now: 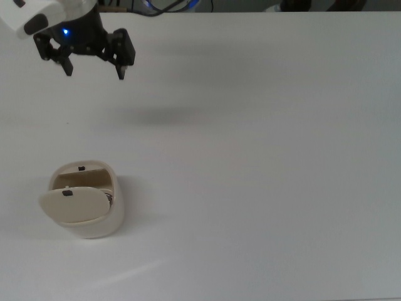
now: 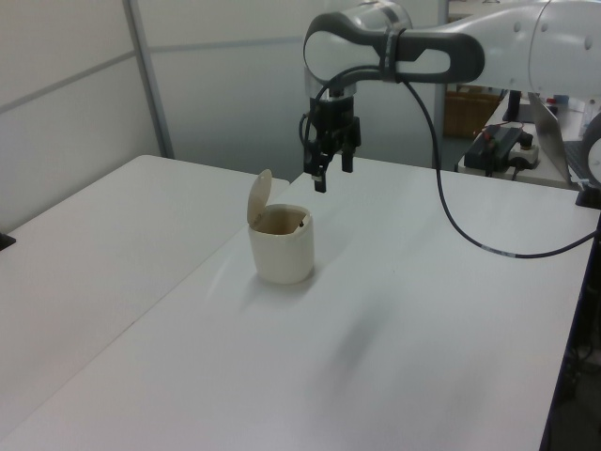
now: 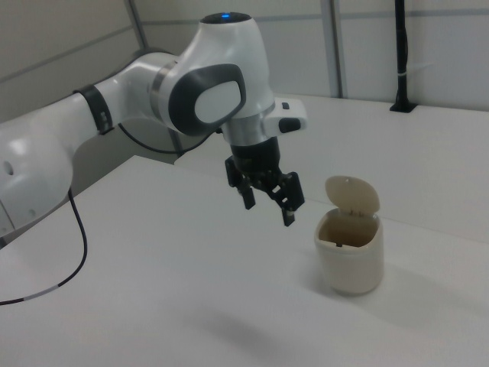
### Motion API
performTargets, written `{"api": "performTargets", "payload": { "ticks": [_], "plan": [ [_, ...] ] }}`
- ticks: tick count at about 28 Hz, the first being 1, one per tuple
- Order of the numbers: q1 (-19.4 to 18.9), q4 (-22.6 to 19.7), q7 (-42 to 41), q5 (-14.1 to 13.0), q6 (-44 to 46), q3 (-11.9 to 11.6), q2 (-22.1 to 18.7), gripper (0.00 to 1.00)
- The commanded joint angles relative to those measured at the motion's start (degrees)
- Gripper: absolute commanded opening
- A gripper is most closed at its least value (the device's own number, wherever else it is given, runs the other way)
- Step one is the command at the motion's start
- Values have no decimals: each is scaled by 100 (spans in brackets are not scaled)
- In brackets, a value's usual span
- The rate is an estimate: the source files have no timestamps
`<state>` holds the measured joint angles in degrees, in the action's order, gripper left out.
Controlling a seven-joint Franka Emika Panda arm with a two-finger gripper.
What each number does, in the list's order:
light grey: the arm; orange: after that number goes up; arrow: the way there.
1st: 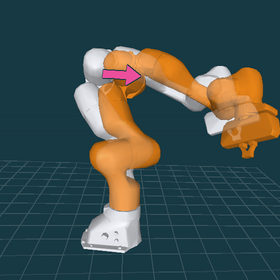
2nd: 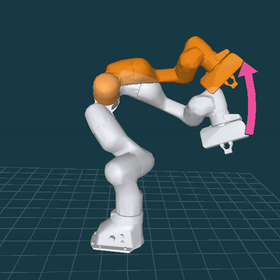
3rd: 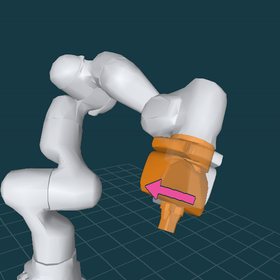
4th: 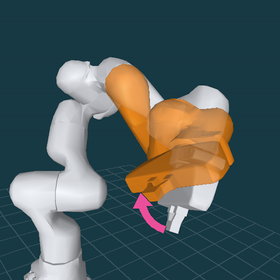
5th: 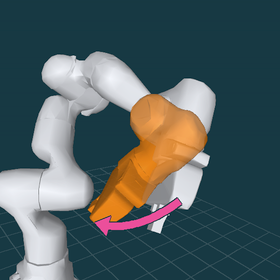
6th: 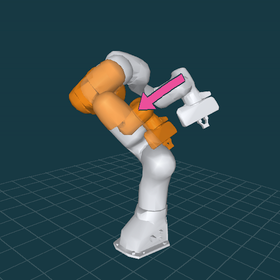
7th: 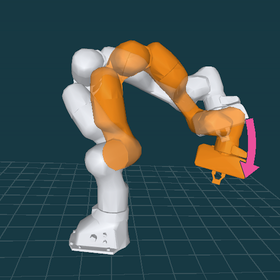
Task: Close the trash can
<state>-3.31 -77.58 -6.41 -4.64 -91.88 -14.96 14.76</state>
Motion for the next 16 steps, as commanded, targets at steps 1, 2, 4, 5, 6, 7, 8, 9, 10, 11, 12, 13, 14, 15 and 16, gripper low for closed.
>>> {"api": "performTargets", "payload": {
  "ticks": [1,2,4,5,6,7,8,9,10,11,12,13,14,15,16],
  "plan": [
    [-152,-47,-27,-45,486,-7,-254,100],
    [-169,-47,-45,-37,530,-7,-271,100],
    [-187,-47,-80,-28,601,-7,-289,100],
    [-213,-47,-106,-28,662,-7,-289,100],
    [-248,-47,-106,-19,698,-7,-289,100],
    [-266,-47,-106,-10,698,-7,-289,100],
    [-275,-47,-106,-10,698,-7,-289,100],
    [-275,-47,-106,-10,698,-7,-289,100],
    [-284,-47,-106,-1,698,-7,-289,100],
    [-301,-47,-106,-1,698,-7,-289,100],
    [-319,-47,-106,7,698,-7,-289,100],
    [-319,-47,-106,33,698,-7,-289,100],
    [-328,-47,-106,51,698,-7,-289,100],
    [-328,-55,-106,60,698,-7,-289,100],
    [-328,-55,-106,69,698,2,-289,100]
  ]
}}
